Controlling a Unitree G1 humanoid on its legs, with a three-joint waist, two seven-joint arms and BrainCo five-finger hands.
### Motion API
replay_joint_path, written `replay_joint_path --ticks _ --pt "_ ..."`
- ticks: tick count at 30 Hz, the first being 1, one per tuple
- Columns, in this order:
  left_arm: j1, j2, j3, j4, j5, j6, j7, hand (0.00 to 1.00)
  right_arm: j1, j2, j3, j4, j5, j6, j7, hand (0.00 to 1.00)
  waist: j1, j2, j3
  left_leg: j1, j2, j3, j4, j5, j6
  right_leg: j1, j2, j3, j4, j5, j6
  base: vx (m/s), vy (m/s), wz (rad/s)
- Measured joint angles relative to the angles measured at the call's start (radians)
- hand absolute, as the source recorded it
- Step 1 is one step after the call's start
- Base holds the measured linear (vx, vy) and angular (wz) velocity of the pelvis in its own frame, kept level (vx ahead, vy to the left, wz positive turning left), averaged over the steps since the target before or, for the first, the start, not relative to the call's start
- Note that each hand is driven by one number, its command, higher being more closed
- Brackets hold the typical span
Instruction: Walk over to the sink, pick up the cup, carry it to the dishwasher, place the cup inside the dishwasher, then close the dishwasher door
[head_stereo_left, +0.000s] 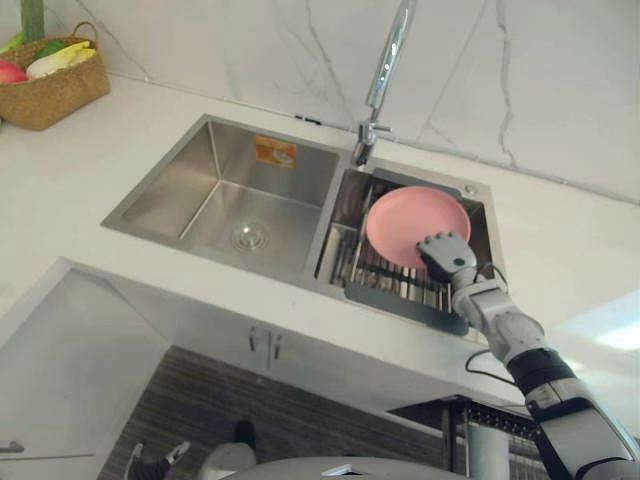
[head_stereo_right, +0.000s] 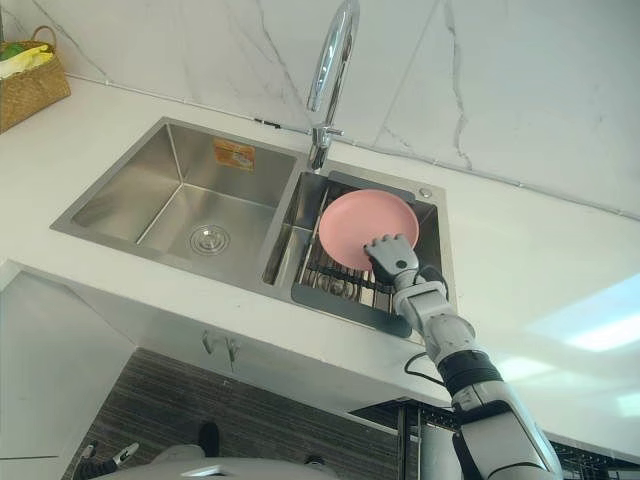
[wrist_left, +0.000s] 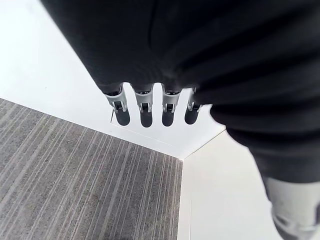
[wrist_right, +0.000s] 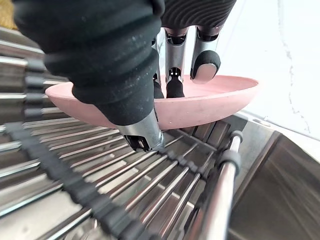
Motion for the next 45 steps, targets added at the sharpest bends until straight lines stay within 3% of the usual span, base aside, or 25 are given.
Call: replay_joint_path --ticks 6,10,18,20,21,22,23,24,28,29,30,31,32,33,36,38,40,45 --pt "0.001 -0.002 -0.001 -0.001 0.000 -0.019 0.013 0.00 -0.001 -0.001 -0.068 -0.071 0.065 0.000 -0.076 1.00 -0.017 0.002 -0.001 0.014 0.002 0.007 0.006 -0.001 -0.002 0.008 0.000 0.003 0.004 0.001 -0.001 0.06 -0.010 -0.02" --pt "0.003 -0.003 -0.001 0.000 0.000 -0.022 0.014 0.00 -0.001 -0.001 -0.085 -0.087 0.102 -0.001 -0.085 1.00 -0.020 0.007 -0.001 0.028 0.008 0.019 0.003 -0.002 -0.004 0.007 0.001 0.010 0.019 0.000 -0.001 -0.05 -0.010 -0.09" --pt "0.031 -0.011 -0.004 0.003 0.015 -0.032 0.020 0.00 0.067 -0.008 -0.140 -0.211 0.147 -0.003 -0.101 1.00 -0.043 0.052 -0.019 0.018 0.011 0.031 -0.002 -0.008 -0.005 -0.006 0.002 0.019 0.016 -0.019 -0.008 -0.11 0.006 -0.02" --pt "0.056 -0.016 -0.004 0.003 0.037 -0.041 0.019 0.00 0.075 -0.010 -0.160 -0.235 0.166 -0.002 -0.100 1.00 -0.037 0.058 -0.029 0.018 0.003 0.005 0.006 -0.010 -0.004 -0.033 0.001 0.083 0.014 -0.020 -0.010 0.00 0.048 -0.44" --pt "0.068 -0.018 -0.004 0.001 0.042 -0.043 0.022 0.00 0.067 -0.011 -0.156 -0.246 0.179 -0.007 -0.101 1.00 -0.020 0.055 -0.033 0.009 -0.014 -0.052 0.042 -0.036 -0.016 -0.064 0.005 0.164 0.021 -0.009 -0.016 0.06 0.070 -1.29" --pt "0.088 -0.022 -0.003 0.000 0.042 -0.043 0.028 0.00 0.043 -0.012 -0.145 -0.248 0.185 -0.024 -0.099 1.00 0.006 0.053 -0.033 -0.042 -0.035 -0.114 0.182 -0.127 -0.014 -0.094 0.016 0.244 0.024 0.004 -0.019 0.07 0.067 -1.52" --pt "0.098 -0.026 -0.002 0.000 0.040 -0.043 0.035 0.00 0.028 -0.016 -0.133 -0.248 0.197 -0.032 -0.099 1.00 0.016 0.054 -0.032 -0.067 -0.036 -0.135 0.256 -0.170 -0.008 -0.105 0.026 0.280 0.022 0.014 -0.024 0.06 0.050 -1.75" --pt "0.108 -0.033 -0.001 0.000 0.040 -0.043 0.040 0.00 0.005 -0.027 -0.113 -0.252 0.208 -0.045 -0.097 1.00 0.022 0.073 -0.035 -0.096 -0.028 -0.172 0.373 -0.240 0.001 -0.113 0.051 0.338 0.010 0.037 -0.028 0.04 0.064 -1.34" --pt "0.060 -0.037 0.000 -0.011 0.038 -0.043 0.030 0.00 0.001 -0.064 -0.116 -0.306 0.218 -0.030 -0.096 1.00 0.011 0.089 -0.031 -0.176 -0.008 -0.166 0.588 -0.374 0.030 -0.180 0.107 0.481 0.012 0.099 -0.013 -0.07 0.158 -1.38" --pt "0.036 -0.034 0.002 -0.011 0.040 -0.041 0.016 0.00 0.001 -0.065 -0.115 -0.315 0.218 -0.024 -0.095 1.00 0.013 0.088 -0.023 -0.185 -0.002 -0.146 0.624 -0.399 0.044 -0.211 0.114 0.503 0.016 0.102 -0.043 -0.21 0.212 -1.70" --pt "0.021 -0.034 0.001 -0.010 0.040 -0.036 0.004 0.00 0.001 -0.065 -0.113 -0.316 0.218 -0.027 -0.092 1.00 0.013 0.097 -0.014 -0.178 0.022 -0.074 0.621 -0.404 0.065 -0.225 0.099 0.431 0.013 0.067 -0.167 -0.22 0.221 -1.70" --pt "0.015 -0.037 0.001 -0.010 0.040 -0.034 0.002 0.00 -0.001 -0.065 -0.111 -0.318 0.218 -0.030 -0.092 1.00 0.011 0.108 -0.009 -0.174 0.037 -0.036 0.602 -0.400 0.078 -0.232 0.089 0.353 0.034 0.014 -0.217 -0.23 0.252 -1.79" --pt "0.011 -0.040 0.002 -0.011 0.025 -0.031 0.004 0.00 -0.018 -0.064 -0.091 -0.314 0.218 -0.033 -0.093 1.00 0.013 0.125 0.000 -0.149 0.061 0.064 0.549 -0.386 0.098 -0.291 0.040 0.200 0.164 -0.012 -0.192 -0.19 0.267 -1.90" --pt "0.014 -0.037 0.010 -0.010 -0.002 -0.023 0.011 0.00 -0.037 -0.064 -0.061 -0.311 0.218 -0.046 -0.095 1.00 0.015 0.127 0.000 -0.123 0.070 0.147 0.500 -0.371 0.111 -0.326 -0.012 0.068 0.325 -0.039 -0.216 -0.19 0.305 -2.07" --pt "0.015 -0.031 0.039 -0.009 -0.076 -0.016 0.015 0.00 -0.083 -0.052 0.002 -0.302 0.213 -0.061 -0.098 1.00 0.036 0.131 -0.002 -0.086 0.096 0.297 0.432 -0.346 0.121 -0.228 -0.070 -0.125 0.555 -0.180 -0.223 -0.09 0.182 -1.55" --pt "0.010 -0.025 0.039 -0.009 -0.090 -0.015 0.015 0.00 -0.124 -0.037 0.006 -0.271 0.205 -0.080 -0.097 1.00 0.055 0.121 -0.007 -0.091 0.102 0.365 0.414 -0.328 0.122 -0.142 -0.081 -0.165 0.570 -0.229 -0.214 -0.07 0.113 -1.31" --pt "-0.012 -0.032 0.035 -0.009 -0.093 0.000 0.014 0.00 -0.170 -0.038 0.006 -0.232 0.199 -0.088 -0.096 1.00 0.080 0.115 -0.009 -0.128 0.104 0.388 0.416 -0.309 0.116 -0.078 -0.083 -0.157 0.501 -0.235 -0.210 -0.11 0.009 -1.38" --pt "-0.064 -0.014 0.034 -0.010 -0.107 0.026 0.004 0.00 -0.178 -0.053 -0.001 -0.194 0.209 -0.087 -0.066 1.00 0.086 0.086 0.008 -0.165 0.097 0.327 0.400 -0.251 0.095 0.010 -0.081 -0.129 0.272 -0.156 -0.170 -0.11 -0.137 -0.80"
